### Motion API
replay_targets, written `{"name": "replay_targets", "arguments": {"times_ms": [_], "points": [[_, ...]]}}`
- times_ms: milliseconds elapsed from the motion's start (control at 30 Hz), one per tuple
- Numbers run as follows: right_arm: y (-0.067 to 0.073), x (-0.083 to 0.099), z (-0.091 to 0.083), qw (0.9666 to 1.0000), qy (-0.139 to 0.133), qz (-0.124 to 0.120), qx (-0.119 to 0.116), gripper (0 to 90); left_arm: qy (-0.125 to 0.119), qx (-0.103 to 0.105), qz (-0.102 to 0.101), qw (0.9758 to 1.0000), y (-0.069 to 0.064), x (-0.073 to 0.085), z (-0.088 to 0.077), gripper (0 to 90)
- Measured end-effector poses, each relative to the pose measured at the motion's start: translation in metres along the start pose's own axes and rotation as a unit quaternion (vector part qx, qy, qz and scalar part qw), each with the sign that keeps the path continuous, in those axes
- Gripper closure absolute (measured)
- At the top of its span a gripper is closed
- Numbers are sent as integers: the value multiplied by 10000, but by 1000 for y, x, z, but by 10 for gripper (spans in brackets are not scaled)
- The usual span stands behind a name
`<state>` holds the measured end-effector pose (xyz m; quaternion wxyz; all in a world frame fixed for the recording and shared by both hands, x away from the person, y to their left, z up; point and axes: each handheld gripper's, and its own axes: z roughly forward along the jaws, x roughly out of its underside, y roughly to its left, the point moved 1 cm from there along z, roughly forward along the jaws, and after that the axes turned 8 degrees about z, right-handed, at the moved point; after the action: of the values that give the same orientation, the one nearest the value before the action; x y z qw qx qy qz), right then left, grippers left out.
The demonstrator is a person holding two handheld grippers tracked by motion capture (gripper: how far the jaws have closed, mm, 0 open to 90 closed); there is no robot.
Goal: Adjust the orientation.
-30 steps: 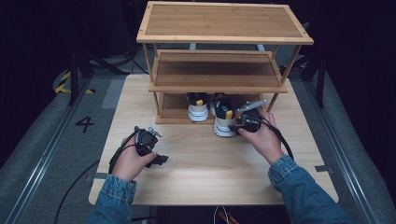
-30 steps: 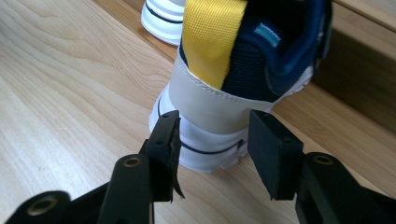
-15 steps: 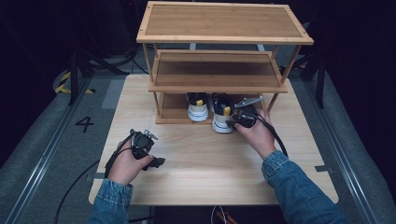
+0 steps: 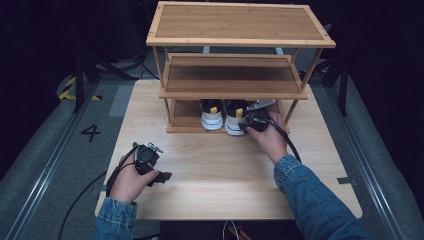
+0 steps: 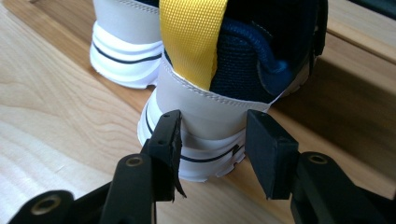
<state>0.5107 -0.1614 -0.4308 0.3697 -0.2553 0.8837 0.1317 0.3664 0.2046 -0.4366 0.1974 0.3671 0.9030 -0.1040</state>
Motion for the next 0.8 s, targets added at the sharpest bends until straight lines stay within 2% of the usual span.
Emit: {"name": "replay_targets", "arguments": {"times_ms": [267, 467, 667, 733, 800], "points": [[1, -1, 8, 9995, -250, -60, 174, 534, -6, -6, -30, 10000, 1, 4, -2, 242], [2, 0, 14, 9980, -446, -130, 426, 484, -16, -9, -33, 10000, 0, 4, -2, 242], [1, 0, 16, 9973, -474, -128, 537, 451, -19, 10, 7, 10000, 0, 1, 0, 241], [2, 0, 14, 9972, -390, -212, 604, 455, -26, 26, 23, 10000, -1, -1, 0, 241], [3, 1, 9, 9974, -437, -176, 538, 456, -26, 23, 41, 10000, 0, -2, 0, 241]]}}
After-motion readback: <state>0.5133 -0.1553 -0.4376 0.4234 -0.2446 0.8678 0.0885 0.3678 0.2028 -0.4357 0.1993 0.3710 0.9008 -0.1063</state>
